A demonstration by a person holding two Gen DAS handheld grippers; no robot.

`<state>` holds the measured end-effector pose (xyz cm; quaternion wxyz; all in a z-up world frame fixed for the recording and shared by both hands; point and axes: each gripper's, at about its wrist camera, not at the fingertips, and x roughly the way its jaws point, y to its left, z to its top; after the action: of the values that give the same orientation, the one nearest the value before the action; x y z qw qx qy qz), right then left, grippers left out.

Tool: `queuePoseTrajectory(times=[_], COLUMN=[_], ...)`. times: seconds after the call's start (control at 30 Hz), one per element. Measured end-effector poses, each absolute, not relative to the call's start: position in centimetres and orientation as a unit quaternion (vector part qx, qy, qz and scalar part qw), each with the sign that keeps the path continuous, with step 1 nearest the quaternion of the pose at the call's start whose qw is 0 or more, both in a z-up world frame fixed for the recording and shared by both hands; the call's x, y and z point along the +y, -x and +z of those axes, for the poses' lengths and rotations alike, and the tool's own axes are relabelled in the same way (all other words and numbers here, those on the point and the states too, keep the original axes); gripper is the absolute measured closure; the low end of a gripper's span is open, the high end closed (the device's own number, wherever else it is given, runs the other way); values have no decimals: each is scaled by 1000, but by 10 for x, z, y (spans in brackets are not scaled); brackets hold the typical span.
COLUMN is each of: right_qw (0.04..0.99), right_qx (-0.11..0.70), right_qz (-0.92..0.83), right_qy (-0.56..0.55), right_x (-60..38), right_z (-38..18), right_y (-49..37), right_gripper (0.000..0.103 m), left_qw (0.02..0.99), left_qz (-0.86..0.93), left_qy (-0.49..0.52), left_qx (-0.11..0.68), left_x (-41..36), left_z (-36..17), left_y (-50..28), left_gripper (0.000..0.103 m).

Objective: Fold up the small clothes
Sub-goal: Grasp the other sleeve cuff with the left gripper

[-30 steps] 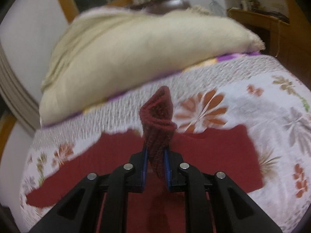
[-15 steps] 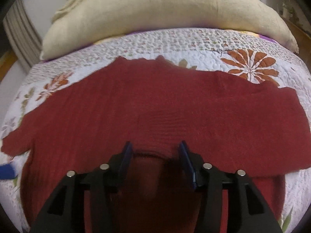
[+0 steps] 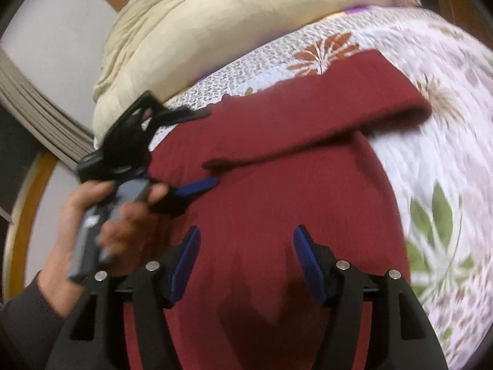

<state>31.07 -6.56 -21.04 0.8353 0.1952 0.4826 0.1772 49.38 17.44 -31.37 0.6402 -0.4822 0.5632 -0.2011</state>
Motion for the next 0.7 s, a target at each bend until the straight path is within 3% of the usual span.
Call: queuePoseTrajectory(times=[0.03,0.07,0.1,0.13,0.17,0.37,0.7], right_qw=[832,831,830,830,830,829,817], right_qx=[483,483,482,480,478,476,489], right_qz=[182,186,191,196,199,208,219], right_qy=[-201,-205,-207,-206,-205,-206,-214], right_x=[-66,-65,-64,-61,-59,-52,-42], right_z=[-211,-210,-211,-210,-209,-210,-217], right_y=[-306,-300,-296,-291,-287,-272,-270], right_gripper=[38,38,38,38,38,38,38], left_qw=[643,645,651,655,662,705,783], left_qz=[-199,-193,-185,-179,-169,-182,-220], left_qy=[472,462,450,439,425,370,287], left_qx=[569,577,583,588,594,576,506], left_x=[171,169,168,167,167,172,204], left_z=[-313,-314,-314,-316,-315,-282,-160], left_y=[-499,-502,-506,-509,-512,-527,-552], left_gripper=[43,51,64,84,92,95,95])
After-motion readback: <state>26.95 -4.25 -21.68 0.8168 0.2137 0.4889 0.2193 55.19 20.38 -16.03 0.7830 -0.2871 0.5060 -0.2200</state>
